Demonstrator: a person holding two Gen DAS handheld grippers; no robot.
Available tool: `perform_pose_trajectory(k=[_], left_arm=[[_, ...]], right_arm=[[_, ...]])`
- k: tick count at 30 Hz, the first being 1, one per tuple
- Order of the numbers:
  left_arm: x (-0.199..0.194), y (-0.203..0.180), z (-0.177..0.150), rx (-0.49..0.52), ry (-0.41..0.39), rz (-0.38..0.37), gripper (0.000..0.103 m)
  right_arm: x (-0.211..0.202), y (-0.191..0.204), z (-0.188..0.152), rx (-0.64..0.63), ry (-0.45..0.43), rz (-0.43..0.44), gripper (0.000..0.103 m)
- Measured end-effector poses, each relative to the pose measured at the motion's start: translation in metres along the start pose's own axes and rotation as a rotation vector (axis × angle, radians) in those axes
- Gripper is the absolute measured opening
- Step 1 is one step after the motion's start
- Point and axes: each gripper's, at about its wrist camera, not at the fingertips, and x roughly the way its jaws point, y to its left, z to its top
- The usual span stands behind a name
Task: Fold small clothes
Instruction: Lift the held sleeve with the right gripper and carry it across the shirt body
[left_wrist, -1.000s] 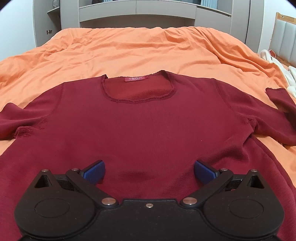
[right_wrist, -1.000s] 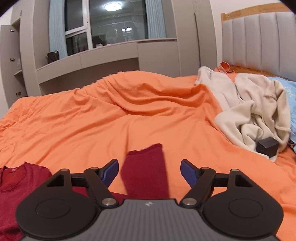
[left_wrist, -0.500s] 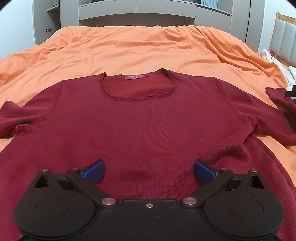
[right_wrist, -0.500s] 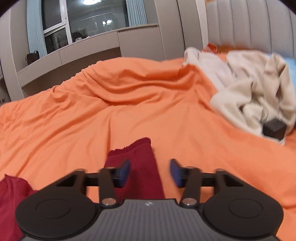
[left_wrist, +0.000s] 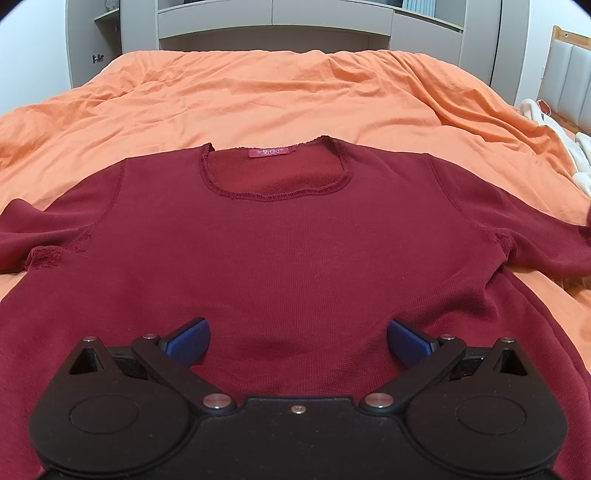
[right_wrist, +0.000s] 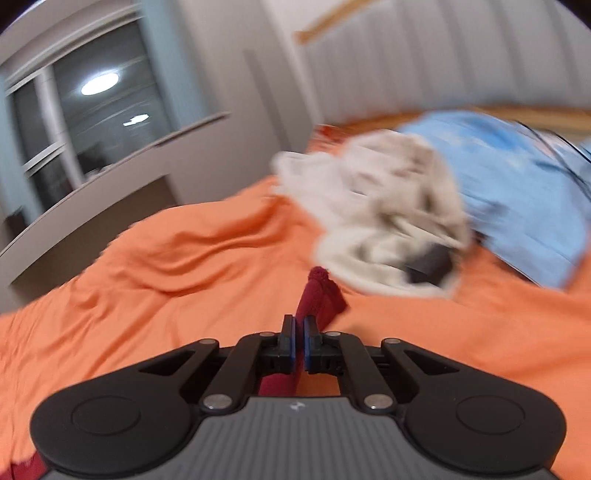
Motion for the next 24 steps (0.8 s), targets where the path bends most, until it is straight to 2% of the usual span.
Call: perform_pose_trajectory(k=[7,12,15,19,24], left_arm=[[-0.006,0.005,0.019,-0.038,0.073,-0.012,0.102],[-0.027,0.009,0.036,-0.037,0.067,-0.055,0.102],[-0.041,0.012,0.049,-0.016,0.057,-0.049,0.103],[-0.052,0.026,0.066,-0.023,0.048,-0.04,0.102],[-0.062,0.06,0.088,-0.073,0.005,0.004,0.102]], right_arm=[[-0.009,-0.046,-0.023,0.098,0.088,-0.114,0.005],[-0.026,-0.046,-0.035,0.112,0.065,-0.137,0.005],[-0.043,-0.022,-0.032,0.028,0.016,-0.103,0.005],[-0.063,0.031,-0.031,-0.119,-0.048,-0.018,0.005],[-0.077,0.117,-0.042,-0.283,-0.072,0.164,0.005]])
